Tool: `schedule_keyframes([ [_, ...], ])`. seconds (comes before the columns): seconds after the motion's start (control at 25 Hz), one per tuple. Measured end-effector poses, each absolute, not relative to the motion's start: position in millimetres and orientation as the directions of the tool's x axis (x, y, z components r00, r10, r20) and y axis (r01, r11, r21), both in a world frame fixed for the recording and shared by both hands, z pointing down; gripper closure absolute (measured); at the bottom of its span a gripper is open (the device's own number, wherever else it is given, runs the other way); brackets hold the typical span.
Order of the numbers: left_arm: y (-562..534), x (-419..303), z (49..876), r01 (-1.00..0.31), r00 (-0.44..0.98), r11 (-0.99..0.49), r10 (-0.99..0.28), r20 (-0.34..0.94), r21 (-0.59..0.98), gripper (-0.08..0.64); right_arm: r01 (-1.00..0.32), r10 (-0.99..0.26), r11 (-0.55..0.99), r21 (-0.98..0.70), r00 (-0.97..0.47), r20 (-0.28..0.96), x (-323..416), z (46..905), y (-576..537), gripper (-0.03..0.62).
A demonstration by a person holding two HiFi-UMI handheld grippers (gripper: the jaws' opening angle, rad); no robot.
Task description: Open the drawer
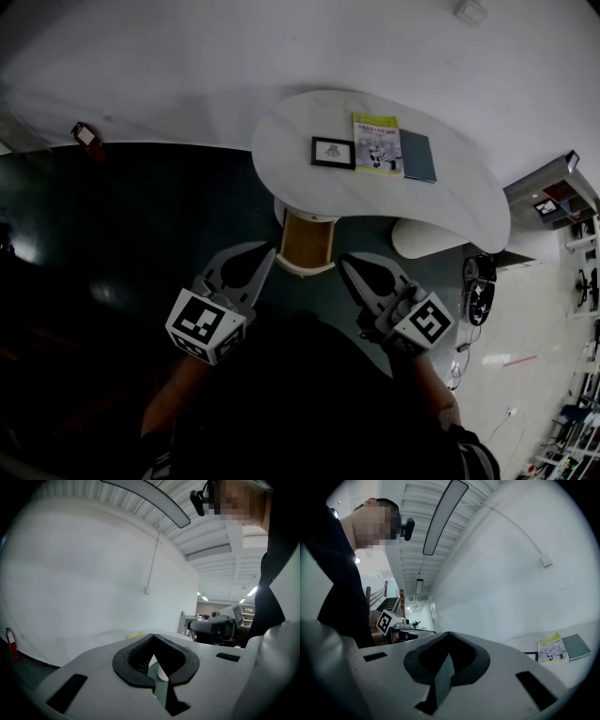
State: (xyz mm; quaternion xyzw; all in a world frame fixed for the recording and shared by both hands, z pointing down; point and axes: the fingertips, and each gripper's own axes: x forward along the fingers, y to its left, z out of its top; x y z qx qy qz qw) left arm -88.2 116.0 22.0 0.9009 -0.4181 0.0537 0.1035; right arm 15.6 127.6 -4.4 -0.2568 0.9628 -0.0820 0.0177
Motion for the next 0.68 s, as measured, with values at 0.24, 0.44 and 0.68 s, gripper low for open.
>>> schedule_keyframes([
  [0.24,114.5,-89.2,19.0,-0.765,0.644,-0.627,-0.746,0.172,0.145,0.548,-0.489,-0.495,0.856,-0.167,-0.869,0.008,12.9,-5.2,128.0,0.577],
  [0.44,114.1,-88.2,19.1,-0.763,0.647,-0.631,-0.743,0.171,0.141,0.548,-0.488,-0.494,0.856,-0.17,-0.869,0.008,12.8,-5.6,128.3,0.577],
  [0.68,113.9,-90.2,21.7,-0.759,0.651,-0.635,-0.737,0.179,0.144,0.548,-0.488,-0.494,0.856,-0.168,-0.869,0.01,9.5,-4.4,128.5,0.577],
])
